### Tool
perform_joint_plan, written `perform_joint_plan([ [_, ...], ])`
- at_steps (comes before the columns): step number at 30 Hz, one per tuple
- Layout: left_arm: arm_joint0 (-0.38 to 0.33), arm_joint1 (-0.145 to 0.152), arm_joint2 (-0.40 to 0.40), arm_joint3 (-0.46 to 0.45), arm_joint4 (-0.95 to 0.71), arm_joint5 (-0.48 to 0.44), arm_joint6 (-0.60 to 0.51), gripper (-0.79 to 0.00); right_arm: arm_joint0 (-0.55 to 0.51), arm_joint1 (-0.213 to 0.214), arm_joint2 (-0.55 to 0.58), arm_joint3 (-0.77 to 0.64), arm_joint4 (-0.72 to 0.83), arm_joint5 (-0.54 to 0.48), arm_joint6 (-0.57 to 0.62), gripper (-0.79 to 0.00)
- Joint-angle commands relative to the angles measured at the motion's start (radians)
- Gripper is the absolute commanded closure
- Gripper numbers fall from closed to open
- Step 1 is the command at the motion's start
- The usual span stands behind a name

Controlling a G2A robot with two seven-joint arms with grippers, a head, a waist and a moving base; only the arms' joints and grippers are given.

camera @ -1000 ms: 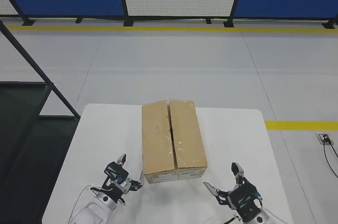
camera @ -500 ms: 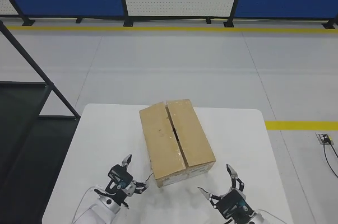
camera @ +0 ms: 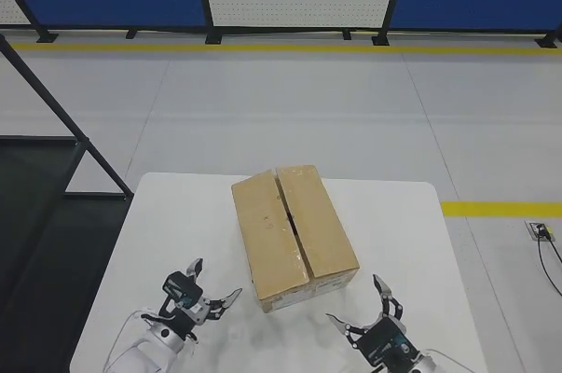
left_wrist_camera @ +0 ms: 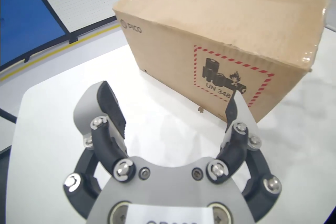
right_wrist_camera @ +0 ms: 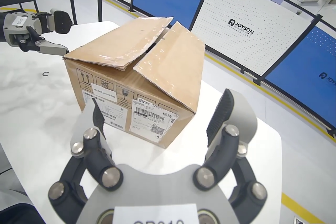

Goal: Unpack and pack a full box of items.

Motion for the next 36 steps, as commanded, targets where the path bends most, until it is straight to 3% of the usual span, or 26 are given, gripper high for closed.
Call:
perform_joint_plan([
  [1,-0.007,-0.002,0.020,0.001,0.008,-0.004,0.000,-0.785,-0.007,0.000,0.006,0.003,0.004,0.003,-0.008,-0.785],
  [36,-0.136,-0.040,0.285,-0.006,0.087,0.004,-0.072,-0.785,-0.094,0.006,0.091,0.047,0.053,-0.005,-0.130,-0.785],
])
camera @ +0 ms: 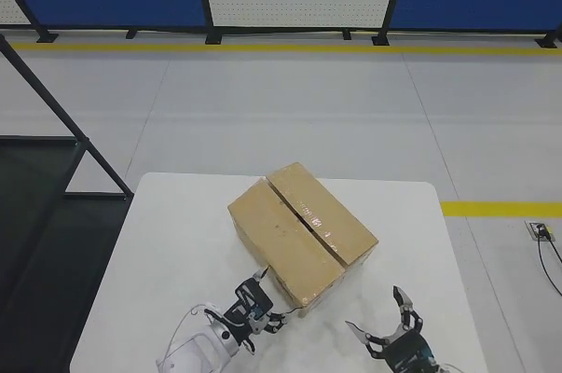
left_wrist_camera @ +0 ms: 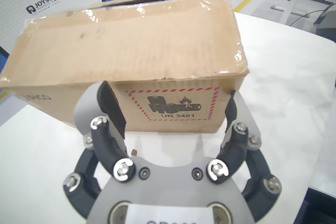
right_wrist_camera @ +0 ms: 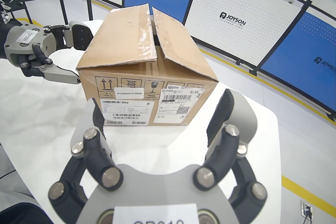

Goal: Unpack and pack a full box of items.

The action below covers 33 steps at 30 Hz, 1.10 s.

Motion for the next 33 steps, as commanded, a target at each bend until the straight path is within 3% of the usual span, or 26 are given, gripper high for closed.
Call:
perform_joint_plan([
  [1,-0.002,0.000,-0.006,-0.005,-0.003,0.000,0.009,-0.785,-0.002,0.000,0.000,-0.002,0.000,-0.005,0.001,-0.785],
  [5,0.015,0.008,-0.107,-0.031,-0.105,0.024,0.029,-0.785,-0.001,0.002,-0.004,-0.016,-0.016,-0.027,0.014,-0.785],
  [13,0.111,0.041,-0.431,-0.050,-0.175,0.083,0.069,-0.785,0.056,-0.001,-0.053,-0.050,-0.049,-0.065,0.083,-0.785],
  [17,0.145,0.048,-0.541,-0.030,-0.228,0.104,0.080,-0.785,0.116,-0.014,-0.130,-0.020,-0.025,-0.008,0.111,-0.785],
  [30,0.156,0.047,-0.559,-0.030,-0.282,0.115,0.061,-0.785,0.132,-0.020,-0.168,-0.008,-0.042,0.006,0.120,-0.785],
  [33,0.140,0.046,-0.560,-0.034,-0.290,0.128,0.056,-0.785,0.132,-0.025,-0.197,0.017,-0.076,0.073,0.125,-0.785],
])
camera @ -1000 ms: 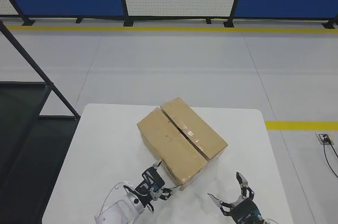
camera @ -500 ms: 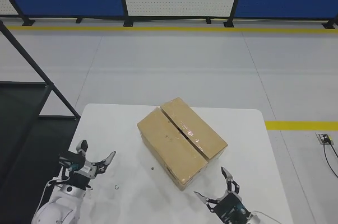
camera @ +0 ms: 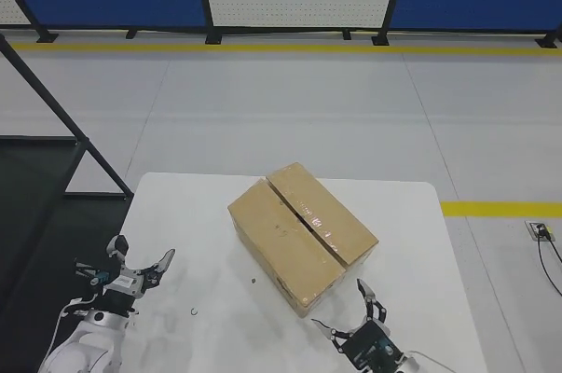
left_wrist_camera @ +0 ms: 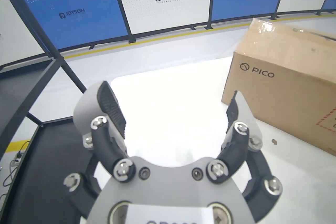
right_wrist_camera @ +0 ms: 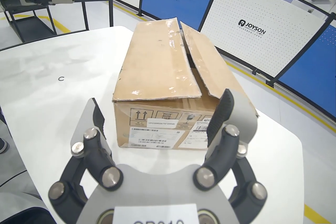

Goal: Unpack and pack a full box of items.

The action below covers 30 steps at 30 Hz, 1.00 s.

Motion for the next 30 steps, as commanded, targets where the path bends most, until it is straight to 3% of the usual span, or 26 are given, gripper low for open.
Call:
perform_joint_plan([
  [1,-0.007,-0.001,0.000,0.001,-0.005,0.005,0.000,-0.785,-0.002,-0.005,-0.015,0.021,-0.029,0.083,0.009,-0.785],
  [5,-0.020,-0.001,-0.001,0.007,-0.007,0.007,0.000,-0.785,-0.011,-0.020,-0.078,0.056,-0.080,0.232,-0.019,-0.785],
  [9,-0.039,-0.003,0.007,0.025,-0.011,0.027,-0.006,-0.785,-0.011,-0.035,-0.138,0.088,-0.056,0.318,-0.072,-0.785],
  [17,-0.061,-0.004,0.018,0.041,-0.012,0.024,-0.011,-0.785,0.039,-0.062,-0.221,0.169,-0.014,0.368,-0.110,-0.785],
  [25,-0.063,-0.005,0.023,0.050,-0.015,0.024,-0.006,-0.785,0.093,-0.094,-0.287,0.227,-0.058,0.535,-0.083,-0.785],
  [30,-0.066,-0.006,0.024,0.056,-0.020,0.022,-0.004,-0.785,0.123,-0.108,-0.304,0.252,-0.056,0.549,-0.066,-0.785],
])
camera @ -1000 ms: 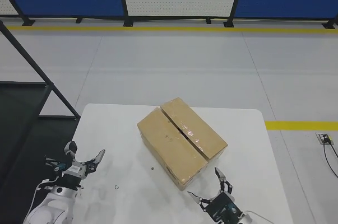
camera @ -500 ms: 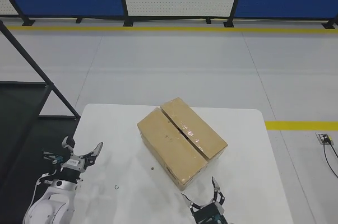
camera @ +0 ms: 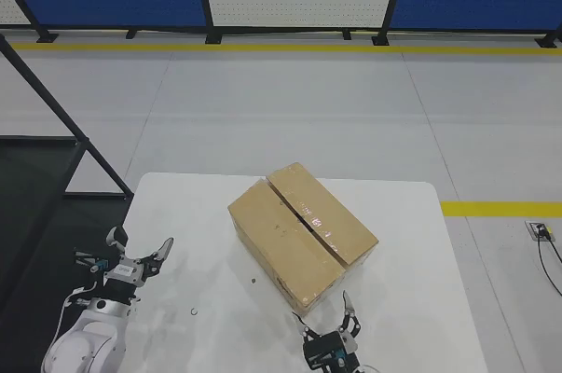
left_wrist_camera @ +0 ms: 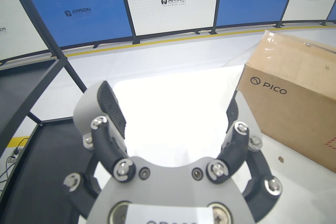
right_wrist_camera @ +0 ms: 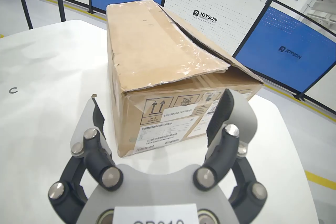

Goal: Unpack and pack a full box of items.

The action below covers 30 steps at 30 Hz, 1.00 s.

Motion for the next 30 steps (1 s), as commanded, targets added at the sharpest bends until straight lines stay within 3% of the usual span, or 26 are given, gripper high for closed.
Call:
perform_joint_plan([
  [1,0.000,0.000,0.000,0.001,-0.003,0.000,0.002,-0.785,0.009,-0.004,-0.001,0.008,0.002,0.000,0.003,-0.785],
  [12,0.000,-0.001,0.000,0.006,-0.010,-0.010,0.017,-0.785,0.045,-0.020,0.018,0.032,0.022,0.002,0.009,-0.785],
  [30,0.012,0.002,0.010,-0.006,0.028,-0.064,0.035,-0.785,0.027,-0.017,0.159,-0.001,0.018,-0.030,0.053,-0.785],
])
